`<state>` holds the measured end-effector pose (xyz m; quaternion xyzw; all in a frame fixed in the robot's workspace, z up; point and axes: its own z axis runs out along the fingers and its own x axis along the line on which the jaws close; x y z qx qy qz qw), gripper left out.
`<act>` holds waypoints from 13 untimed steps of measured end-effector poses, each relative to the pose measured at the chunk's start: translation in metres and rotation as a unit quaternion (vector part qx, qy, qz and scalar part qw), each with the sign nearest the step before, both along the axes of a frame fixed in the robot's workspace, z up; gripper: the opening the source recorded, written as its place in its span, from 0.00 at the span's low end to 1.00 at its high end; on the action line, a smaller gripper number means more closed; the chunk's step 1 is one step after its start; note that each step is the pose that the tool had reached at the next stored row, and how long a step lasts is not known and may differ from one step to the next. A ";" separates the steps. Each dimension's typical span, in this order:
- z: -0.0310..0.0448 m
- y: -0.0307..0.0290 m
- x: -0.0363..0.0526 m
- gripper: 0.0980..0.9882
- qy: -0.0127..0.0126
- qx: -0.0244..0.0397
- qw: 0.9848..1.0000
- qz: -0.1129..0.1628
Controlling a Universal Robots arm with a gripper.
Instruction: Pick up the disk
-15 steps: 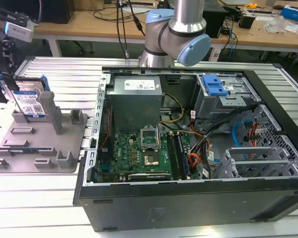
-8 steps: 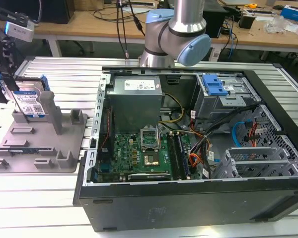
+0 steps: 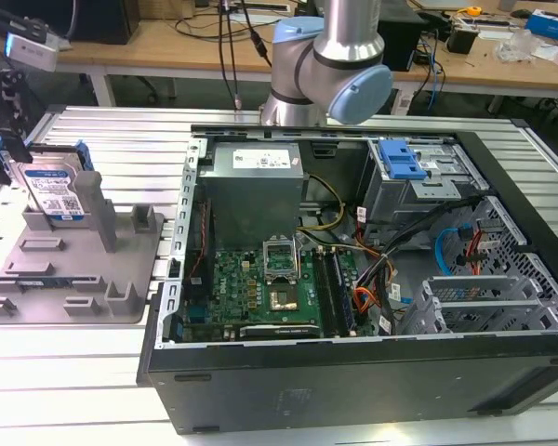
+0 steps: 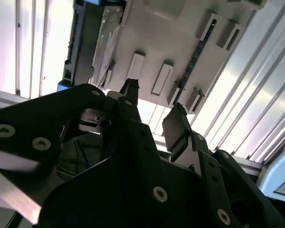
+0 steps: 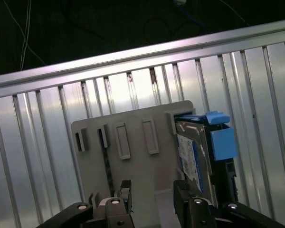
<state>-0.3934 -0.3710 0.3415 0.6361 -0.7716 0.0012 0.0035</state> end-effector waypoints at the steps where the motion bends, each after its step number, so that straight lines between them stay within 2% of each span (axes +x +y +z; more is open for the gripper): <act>1: -0.0001 0.0044 -0.0014 0.43 0.000 0.000 1.000 0.000; 3: 0.0000 0.0160 -0.0047 0.43 0.000 0.000 1.000 0.000; 8: 0.0000 0.0329 -0.0113 0.43 0.000 -0.001 1.000 0.001; 13: 0.0000 0.0471 -0.0142 0.43 0.000 -0.007 1.000 0.013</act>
